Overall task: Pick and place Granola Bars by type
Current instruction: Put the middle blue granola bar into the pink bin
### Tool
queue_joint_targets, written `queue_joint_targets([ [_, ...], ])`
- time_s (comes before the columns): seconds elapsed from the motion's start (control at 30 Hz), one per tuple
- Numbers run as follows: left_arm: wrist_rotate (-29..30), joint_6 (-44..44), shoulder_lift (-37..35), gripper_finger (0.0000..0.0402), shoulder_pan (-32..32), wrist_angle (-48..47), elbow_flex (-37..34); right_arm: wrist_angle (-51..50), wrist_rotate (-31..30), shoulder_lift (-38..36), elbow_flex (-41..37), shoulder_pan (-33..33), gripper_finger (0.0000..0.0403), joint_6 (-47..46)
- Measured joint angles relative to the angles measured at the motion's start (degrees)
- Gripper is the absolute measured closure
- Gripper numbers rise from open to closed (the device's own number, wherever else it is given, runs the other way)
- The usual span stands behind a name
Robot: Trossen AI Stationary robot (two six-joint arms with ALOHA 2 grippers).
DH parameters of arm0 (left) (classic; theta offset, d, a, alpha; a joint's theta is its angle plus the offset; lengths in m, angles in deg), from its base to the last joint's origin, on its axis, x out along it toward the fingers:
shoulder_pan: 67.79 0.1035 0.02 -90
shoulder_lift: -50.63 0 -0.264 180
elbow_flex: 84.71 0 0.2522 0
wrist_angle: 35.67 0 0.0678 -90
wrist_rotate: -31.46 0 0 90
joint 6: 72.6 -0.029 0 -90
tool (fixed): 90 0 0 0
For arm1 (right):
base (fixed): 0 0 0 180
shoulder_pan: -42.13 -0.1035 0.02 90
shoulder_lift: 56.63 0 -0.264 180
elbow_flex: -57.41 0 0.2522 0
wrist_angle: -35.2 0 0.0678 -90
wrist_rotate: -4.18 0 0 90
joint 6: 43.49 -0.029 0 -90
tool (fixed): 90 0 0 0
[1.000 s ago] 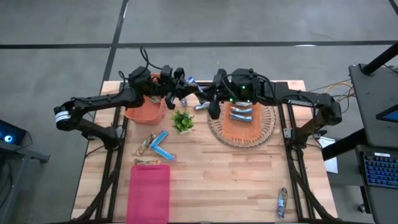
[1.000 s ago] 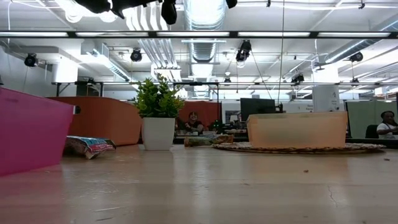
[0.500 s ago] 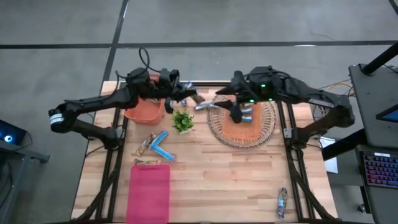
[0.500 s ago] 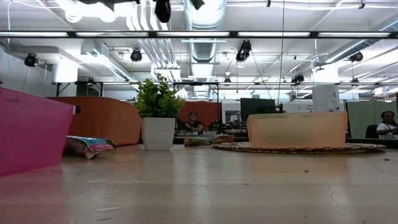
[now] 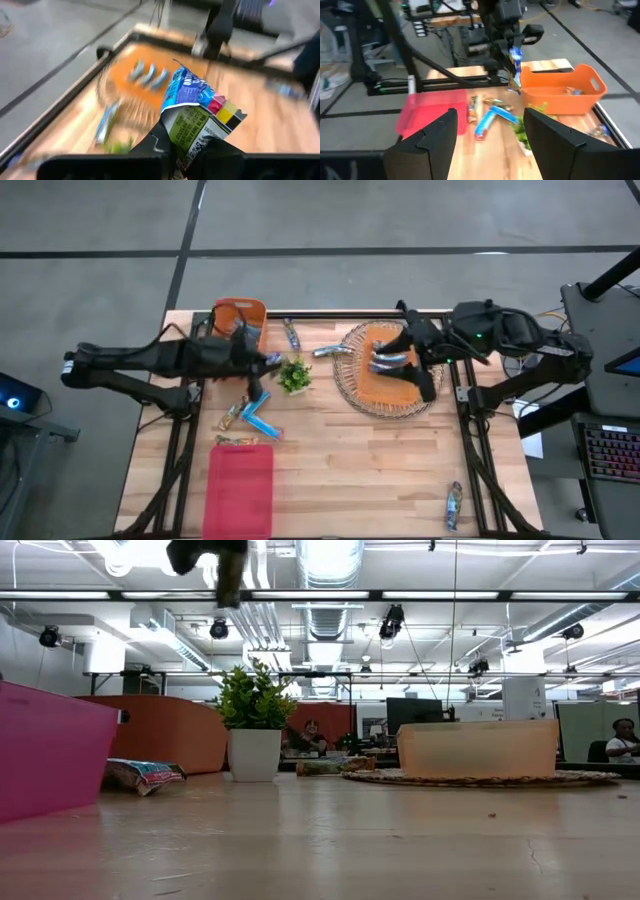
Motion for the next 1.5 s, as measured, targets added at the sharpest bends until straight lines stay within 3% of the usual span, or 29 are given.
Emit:
queue_joint_targets([
  [0.1, 2.26, 2.40, -1.41, 0.0400, -3.78, -7.73, -0.10, -0.01, -0.16, -0.97, -0.02, -1.55, 0.0184, 0.97],
  [0.27, 0.71, 8.29, -2.77, 0.0400, -7.83, -18.42, 0.03, -2.45, -0.46, -2.54, -0.15, -1.79, 0.0184, 0.99],
  [0.7, -13.94, 22.97, 3.48, 0.0400, -13.04, -31.24, 0.30, -5.40, -0.40, -2.78, -2.19, -1.79, 0.0183, -0.54],
  [1.1, -20.44, 31.72, 12.90, 0.0401, -22.48, -33.08, 0.30, -5.31, -0.57, -2.77, -2.73, -1.75, 0.0183, -1.54],
  [1.5, -25.39, 29.61, 25.96, 0.0401, -27.62, -30.72, 0.25, -5.44, -2.02, -2.76, -2.93, -1.75, 0.0183, -1.38],
])
